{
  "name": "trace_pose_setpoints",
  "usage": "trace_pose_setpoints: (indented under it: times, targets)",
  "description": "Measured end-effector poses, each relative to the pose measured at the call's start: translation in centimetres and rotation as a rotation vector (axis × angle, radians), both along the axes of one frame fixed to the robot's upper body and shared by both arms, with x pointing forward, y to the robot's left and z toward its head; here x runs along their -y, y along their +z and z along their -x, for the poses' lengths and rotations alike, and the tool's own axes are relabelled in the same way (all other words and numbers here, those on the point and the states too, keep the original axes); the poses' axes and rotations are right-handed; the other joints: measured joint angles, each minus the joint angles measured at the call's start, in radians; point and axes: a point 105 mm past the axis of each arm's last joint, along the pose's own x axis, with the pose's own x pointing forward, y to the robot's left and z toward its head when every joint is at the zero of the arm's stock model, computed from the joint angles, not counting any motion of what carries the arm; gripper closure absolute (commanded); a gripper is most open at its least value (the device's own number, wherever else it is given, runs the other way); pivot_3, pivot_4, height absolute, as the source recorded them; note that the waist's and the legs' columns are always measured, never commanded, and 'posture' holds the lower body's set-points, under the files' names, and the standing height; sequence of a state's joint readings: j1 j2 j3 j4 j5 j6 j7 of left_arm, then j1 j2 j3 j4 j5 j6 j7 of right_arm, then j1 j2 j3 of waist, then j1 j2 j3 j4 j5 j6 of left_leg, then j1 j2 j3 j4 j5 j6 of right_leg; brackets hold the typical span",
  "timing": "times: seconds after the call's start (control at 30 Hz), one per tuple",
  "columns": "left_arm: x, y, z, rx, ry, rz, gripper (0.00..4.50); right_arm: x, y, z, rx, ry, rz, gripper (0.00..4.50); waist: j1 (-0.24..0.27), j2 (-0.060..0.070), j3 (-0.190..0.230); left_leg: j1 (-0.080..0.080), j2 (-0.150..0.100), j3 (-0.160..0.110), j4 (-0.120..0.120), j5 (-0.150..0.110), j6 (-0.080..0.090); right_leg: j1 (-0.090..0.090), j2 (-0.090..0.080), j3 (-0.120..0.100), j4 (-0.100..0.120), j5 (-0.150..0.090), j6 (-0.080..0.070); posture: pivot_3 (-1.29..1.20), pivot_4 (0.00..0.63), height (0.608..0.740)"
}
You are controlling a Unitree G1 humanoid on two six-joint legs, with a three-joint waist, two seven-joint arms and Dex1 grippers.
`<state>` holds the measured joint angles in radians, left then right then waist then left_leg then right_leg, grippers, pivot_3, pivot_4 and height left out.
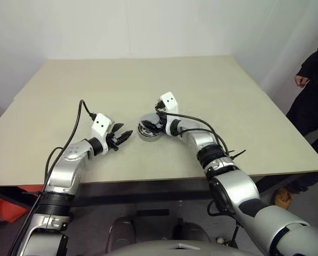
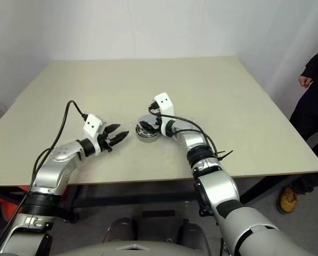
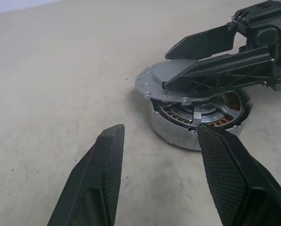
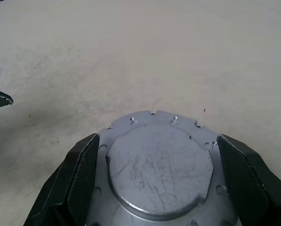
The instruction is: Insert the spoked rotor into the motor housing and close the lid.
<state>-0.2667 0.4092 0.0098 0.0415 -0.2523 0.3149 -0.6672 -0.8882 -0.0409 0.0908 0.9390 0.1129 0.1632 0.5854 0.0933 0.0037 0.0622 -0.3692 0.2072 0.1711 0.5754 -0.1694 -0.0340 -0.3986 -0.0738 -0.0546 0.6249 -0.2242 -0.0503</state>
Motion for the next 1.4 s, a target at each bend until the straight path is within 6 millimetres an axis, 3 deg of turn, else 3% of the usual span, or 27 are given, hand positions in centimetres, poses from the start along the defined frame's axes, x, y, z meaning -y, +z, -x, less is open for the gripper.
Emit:
trace_pose_setpoints:
  times: [0.3,0.5,0.73,0.9,1.07,1.4]
  targets:
    - [0.0,0.1,0.0,0.004,-0.001,-0.001,1.94,-0.2,-0.1,0.1,0.005,0.017,0.025,0.02,0.0,0.0,0.0,0.0,0.0,0.0,0.0,0.0,0.001,0.0,0.0,0.0,0.0,0.0,0.0,0.0,0.0,0.74]
    - [-0.2,0.2,-0.1,0.003,0.018,0.006,1.94,-0.2,-0.1,0.1,0.018,0.028,0.036,1.36,0.0,0.0,0.0,0.0,0.0,0.0,0.0,0.0,0.001,0.0,0.0,0.0,0.0,0.0,0.0,0.0,0.0,0.74]
    - [-1.9,0.5,-0.1,-0.024,0.054,0.034,1.94,-0.2,-0.1,0.2,0.02,0.033,0.038,1.35,0.0,0.0,0.0,0.0,0.0,0.0,0.0,-0.001,0.001,0.0,0.0,0.0,0.0,0.0,0.0,0.0,0.0,0.74]
    - [-2.9,-0.4,0.7,-0.105,0.043,0.041,1.94,-0.1,0.8,0.4,0.001,0.072,-0.003,1.35,0.001,0.0,0.0,-0.001,0.0,0.0,0.0,-0.001,0.001,0.0,0.0,0.0,0.0,0.0,0.0,0.0,0.0,0.74]
    - [-2.7,-0.9,1.0,-0.134,0.032,0.06,1.94,-0.4,1.7,0.8,0.014,0.113,-0.034,1.35,0.003,0.0,0.0,-0.001,0.0,0.0,0.0,-0.001,0.001,0.0,0.0,0.0,0.0,0.0,0.0,0.0,0.0,0.74]
    - [-2.2,-1.0,1.1,-0.148,0.02,0.069,1.94,1.3,0.3,2.1,0.002,0.182,0.023,1.35,0.002,0.0,0.0,-0.001,0.0,0.0,0.0,-0.001,0.001,0.0,0.0,0.0,0.0,0.0,0.0,0.0,0.0,0.74]
